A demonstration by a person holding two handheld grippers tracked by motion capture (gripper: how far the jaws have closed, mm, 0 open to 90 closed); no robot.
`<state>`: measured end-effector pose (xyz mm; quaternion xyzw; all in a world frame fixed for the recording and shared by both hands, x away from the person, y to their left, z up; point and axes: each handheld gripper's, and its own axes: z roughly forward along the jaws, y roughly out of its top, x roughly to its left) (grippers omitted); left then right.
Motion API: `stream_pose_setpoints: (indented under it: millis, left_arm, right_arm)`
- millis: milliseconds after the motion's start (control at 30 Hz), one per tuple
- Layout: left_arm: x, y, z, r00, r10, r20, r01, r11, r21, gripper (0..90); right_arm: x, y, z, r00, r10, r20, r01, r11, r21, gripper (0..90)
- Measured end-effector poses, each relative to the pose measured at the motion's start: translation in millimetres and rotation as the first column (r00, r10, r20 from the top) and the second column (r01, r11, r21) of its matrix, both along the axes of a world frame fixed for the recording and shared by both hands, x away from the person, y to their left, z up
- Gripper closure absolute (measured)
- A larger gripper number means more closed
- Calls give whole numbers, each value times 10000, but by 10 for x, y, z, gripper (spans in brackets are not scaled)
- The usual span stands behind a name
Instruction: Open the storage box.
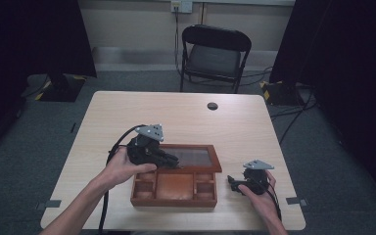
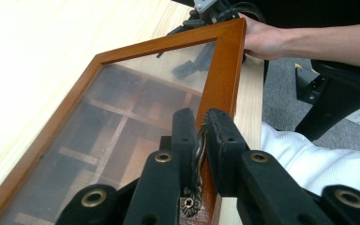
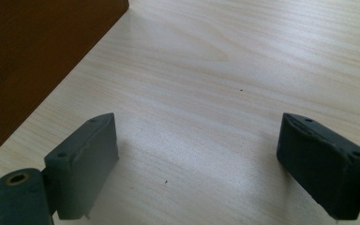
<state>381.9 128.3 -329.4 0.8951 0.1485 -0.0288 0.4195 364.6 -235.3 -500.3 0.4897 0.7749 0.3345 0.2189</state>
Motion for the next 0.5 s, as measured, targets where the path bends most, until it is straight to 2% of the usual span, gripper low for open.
stream_pose_setpoints:
  millis: [500]
  left_arm:
    - [100,-13,123,9999,19,106,-20,10000,78,821]
  right_arm:
    - [0,1,0,10000,-22,-12,22,10000,-3,119]
